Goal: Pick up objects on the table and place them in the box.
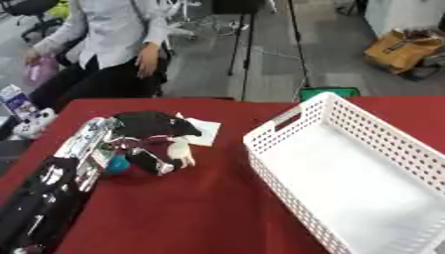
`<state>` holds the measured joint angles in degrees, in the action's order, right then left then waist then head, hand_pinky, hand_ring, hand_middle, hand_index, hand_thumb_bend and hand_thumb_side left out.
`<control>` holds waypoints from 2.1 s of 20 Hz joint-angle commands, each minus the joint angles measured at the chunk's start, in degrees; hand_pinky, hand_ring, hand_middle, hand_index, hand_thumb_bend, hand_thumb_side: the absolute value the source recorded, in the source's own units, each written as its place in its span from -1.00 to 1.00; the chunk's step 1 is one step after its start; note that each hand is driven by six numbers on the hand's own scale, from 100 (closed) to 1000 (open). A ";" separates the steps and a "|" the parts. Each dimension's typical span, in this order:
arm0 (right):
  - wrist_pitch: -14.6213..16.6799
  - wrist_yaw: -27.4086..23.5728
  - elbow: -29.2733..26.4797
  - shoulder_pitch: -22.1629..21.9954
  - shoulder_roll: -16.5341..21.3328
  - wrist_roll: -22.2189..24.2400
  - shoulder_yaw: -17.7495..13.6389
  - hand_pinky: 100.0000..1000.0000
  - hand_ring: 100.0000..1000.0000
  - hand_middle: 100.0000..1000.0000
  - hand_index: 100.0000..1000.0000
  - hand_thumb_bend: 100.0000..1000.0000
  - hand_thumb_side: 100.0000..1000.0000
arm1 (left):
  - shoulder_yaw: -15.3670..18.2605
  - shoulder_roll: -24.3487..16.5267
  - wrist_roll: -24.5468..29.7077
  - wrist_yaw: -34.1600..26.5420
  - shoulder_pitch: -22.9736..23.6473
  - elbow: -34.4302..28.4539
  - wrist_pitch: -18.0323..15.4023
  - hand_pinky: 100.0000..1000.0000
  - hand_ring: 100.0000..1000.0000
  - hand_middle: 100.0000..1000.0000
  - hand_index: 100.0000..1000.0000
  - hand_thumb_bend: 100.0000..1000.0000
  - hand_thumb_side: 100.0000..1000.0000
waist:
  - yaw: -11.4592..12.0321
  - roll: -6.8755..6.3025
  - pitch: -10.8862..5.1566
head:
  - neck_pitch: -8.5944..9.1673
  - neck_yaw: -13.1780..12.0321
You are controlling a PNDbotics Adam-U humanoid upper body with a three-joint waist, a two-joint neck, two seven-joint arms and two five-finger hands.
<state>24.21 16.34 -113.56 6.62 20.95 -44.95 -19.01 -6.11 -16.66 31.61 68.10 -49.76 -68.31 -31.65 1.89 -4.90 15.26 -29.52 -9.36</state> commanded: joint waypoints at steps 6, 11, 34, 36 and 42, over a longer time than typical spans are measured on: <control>7.22 -0.26 -1.03 0.69 1.29 -7.02 0.03 0.45 0.29 0.26 0.34 -1.00 0.74 | 0.84 -0.65 20.35 3.35 -2.53 2.66 -20.31 0.10 0.55 0.79 1.00 -0.42 -0.12 | -0.47 0.08 -0.57 | 0.95 -0.57; 7.10 -0.11 -1.03 0.75 1.23 -7.02 0.16 0.46 0.29 0.26 0.34 -1.00 0.74 | 0.88 -0.71 20.35 4.72 -3.14 3.75 -20.31 0.14 0.59 0.85 1.00 -0.36 -0.05 | -0.53 -0.03 -0.48 | 1.10 -0.80; 6.91 0.01 -1.03 1.11 0.94 -7.02 0.81 0.46 0.28 0.27 0.34 -1.00 0.72 | -0.05 -0.75 11.43 19.54 -6.04 4.23 -20.31 0.43 0.73 0.87 1.00 0.02 -0.12 | -1.17 -0.40 0.07 | 1.77 -1.28; 6.86 -0.03 -1.03 1.16 0.93 -7.02 0.87 0.46 0.28 0.27 0.34 -1.00 0.72 | -0.39 -0.72 9.95 21.12 -6.29 4.66 -20.31 0.45 0.74 0.86 1.00 0.06 -0.10 | -1.20 -0.46 0.11 | 1.77 -1.34; 6.81 -0.09 -1.03 1.28 0.89 -7.02 0.97 0.46 0.28 0.27 0.34 -1.00 0.72 | -1.28 -0.45 6.07 26.03 -6.63 6.88 -20.31 0.44 0.72 0.85 0.94 0.11 -0.05 | -1.36 -0.60 0.28 | 1.78 -1.42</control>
<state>24.20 16.21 -113.56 7.46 20.95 -44.96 -17.94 -7.34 -16.58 24.93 93.12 -54.92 -61.32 -38.34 0.58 -5.76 16.34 -28.15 -10.58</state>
